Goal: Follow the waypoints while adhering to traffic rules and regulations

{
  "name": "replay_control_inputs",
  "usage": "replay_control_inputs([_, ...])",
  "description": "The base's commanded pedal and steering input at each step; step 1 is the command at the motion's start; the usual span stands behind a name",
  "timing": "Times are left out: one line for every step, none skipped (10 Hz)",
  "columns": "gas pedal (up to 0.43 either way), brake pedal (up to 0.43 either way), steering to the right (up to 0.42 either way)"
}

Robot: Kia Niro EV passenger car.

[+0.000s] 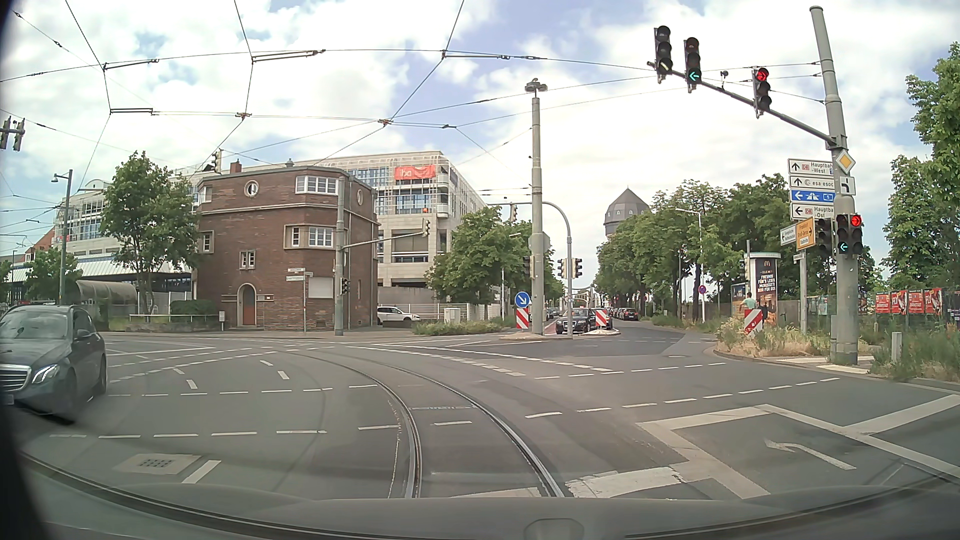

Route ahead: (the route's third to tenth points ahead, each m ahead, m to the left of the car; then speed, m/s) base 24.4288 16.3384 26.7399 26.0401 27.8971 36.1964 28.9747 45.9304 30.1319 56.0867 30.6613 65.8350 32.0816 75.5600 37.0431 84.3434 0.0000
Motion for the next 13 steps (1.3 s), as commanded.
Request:
replay_control_inputs([0.0,0.024,-0.109])
replay_control_inputs([0.0,0.024,-0.108])
replay_control_inputs([0.008,0.024,-0.104])
replay_control_inputs([0.079,0.024,-0.096])
replay_control_inputs([0.118,0.024,-0.083])
replay_control_inputs([0.157,0.024,-0.065])
replay_control_inputs([0.169,0.024,-0.047])
replay_control_inputs([0.189,0.024,-0.029])
replay_control_inputs([0.22,0.024,-0.015])
replay_control_inputs([0.24,0.024,-0.011])
replay_control_inputs([0.268,0.024,-0.009])
replay_control_inputs([0.287,0.024,-0.009])
replay_control_inputs([0.311,0.024,-0.009])
